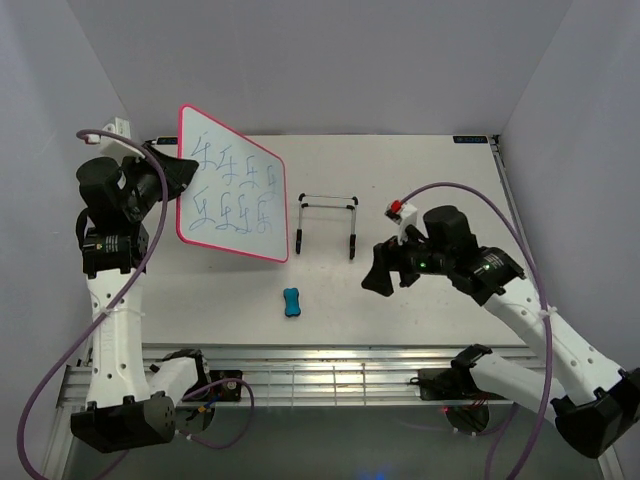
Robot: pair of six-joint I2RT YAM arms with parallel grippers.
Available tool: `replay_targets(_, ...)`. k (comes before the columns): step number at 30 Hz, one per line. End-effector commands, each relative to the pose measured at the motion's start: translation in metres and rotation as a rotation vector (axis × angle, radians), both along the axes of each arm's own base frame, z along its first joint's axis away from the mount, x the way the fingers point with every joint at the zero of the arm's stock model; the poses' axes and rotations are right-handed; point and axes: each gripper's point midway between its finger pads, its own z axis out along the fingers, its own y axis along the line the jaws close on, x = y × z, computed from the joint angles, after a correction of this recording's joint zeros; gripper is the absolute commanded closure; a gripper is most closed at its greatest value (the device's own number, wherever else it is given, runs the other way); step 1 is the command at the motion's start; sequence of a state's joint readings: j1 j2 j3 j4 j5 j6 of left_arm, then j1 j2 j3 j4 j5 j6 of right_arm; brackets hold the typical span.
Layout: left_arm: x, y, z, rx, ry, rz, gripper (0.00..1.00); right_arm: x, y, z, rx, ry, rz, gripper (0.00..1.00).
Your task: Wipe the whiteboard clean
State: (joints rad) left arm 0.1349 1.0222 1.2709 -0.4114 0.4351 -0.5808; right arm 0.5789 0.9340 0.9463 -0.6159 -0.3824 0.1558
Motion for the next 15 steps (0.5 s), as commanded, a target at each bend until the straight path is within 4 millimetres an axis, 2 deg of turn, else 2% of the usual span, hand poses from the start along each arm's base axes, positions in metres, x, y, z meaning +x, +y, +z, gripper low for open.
replay_targets(1, -0.022, 0.025, 0.03, 0.037, -0.077, 0.143, 1.0, 0.009, 0.024, 0.012, 0.004, -0.065, -0.005, 0.11)
replay_targets(4, -0.03, 0.036, 0.027, 0.072, -0.064, 0.209, 1.0, 0.01, 0.047, 0.006, -0.039, -0.064, 0.044, 0.11)
replay_targets(5, -0.032, 0.038, 0.024, 0.086, -0.052, 0.217, 1.0, 0.012, 0.054, -0.007, -0.085, -0.041, 0.054, 0.11)
replay_targets(7, -0.034, 0.042, 0.018, 0.096, -0.031, 0.238, 1.0, 0.009, 0.072, -0.006, -0.122, -0.065, 0.102, 0.11)
replay_targets(8, -0.037, 0.043, 0.013, 0.104, -0.011, 0.247, 1.0, 0.01, 0.08, -0.017, -0.158, -0.053, 0.122, 0.12)
replay_targets(9, -0.039, 0.044, 0.011, 0.106, -0.005, 0.252, 1.0, 0.006, 0.091, -0.014, -0.168, -0.067, 0.154, 0.12)
replay_targets(10, -0.042, 0.044, 0.008, 0.107, 0.002, 0.253, 1.0, 0.007, 0.098, -0.027, -0.21, -0.059, 0.185, 0.12)
replay_targets(12, -0.048, 0.042, 0.0, 0.106, 0.028, 0.249, 1.0, 0.005, 0.112, -0.029, -0.238, -0.071, 0.232, 0.13)
replay_targets(13, -0.049, 0.042, -0.003, 0.108, 0.037, 0.246, 1.0, 0.006, 0.116, -0.034, -0.261, -0.072, 0.245, 0.13)
replay_targets(14, -0.052, 0.043, -0.01, 0.114, 0.057, 0.255, 1.0, 0.009, 0.12, -0.049, -0.303, -0.049, 0.245, 0.13)
replay_targets(15, -0.053, 0.044, -0.013, 0.125, 0.066, 0.256, 1.0, 0.014, 0.126, -0.048, -0.312, -0.063, 0.23, 0.13)
